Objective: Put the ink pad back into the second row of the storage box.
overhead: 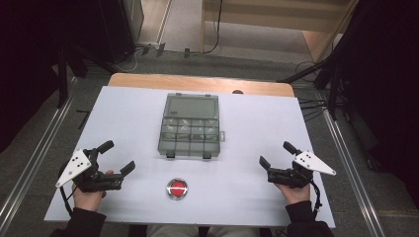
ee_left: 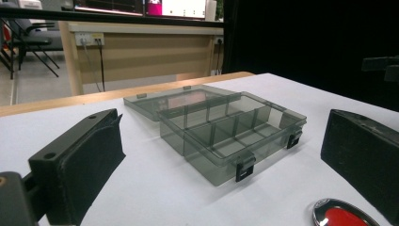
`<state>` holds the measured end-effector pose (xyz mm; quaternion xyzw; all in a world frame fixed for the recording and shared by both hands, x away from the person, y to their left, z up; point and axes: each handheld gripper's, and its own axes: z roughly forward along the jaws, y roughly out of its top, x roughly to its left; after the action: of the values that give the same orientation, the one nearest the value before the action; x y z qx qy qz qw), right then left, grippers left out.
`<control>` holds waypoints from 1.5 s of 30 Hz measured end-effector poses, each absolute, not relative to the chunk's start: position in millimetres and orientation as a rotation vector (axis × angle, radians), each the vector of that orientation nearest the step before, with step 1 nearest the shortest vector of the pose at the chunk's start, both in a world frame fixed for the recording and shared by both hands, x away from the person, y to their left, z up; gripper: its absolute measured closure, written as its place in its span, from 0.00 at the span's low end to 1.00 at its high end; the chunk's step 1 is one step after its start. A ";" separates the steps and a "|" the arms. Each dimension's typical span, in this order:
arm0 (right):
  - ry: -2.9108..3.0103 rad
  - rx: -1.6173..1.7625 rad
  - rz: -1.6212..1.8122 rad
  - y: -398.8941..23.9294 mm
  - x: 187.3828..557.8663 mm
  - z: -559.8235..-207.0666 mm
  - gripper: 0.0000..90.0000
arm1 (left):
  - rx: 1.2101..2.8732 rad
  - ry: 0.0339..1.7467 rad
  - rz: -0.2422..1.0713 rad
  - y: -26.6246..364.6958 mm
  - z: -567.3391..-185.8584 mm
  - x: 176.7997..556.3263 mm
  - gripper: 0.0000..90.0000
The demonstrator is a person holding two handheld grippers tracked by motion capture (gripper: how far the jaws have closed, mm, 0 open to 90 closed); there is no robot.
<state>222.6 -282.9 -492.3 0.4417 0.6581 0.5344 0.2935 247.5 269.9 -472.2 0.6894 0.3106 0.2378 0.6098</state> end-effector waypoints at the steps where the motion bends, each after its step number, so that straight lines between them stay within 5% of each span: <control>1: 1.753 1.173 1.427 -282.9 222.6 -492.2 0.00 | 1.592 0.717 0.549 269.9 -472.2 247.5 0.00; 45: 2.012 1.127 1.367 -254.5 225.9 -504.1 0.00 | 1.593 0.728 0.534 269.1 -473.2 246.8 0.00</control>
<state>225.9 -254.5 -504.1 0.4092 0.7308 0.4964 0.2284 246.8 269.1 -473.2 0.6898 0.3153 0.2311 0.6094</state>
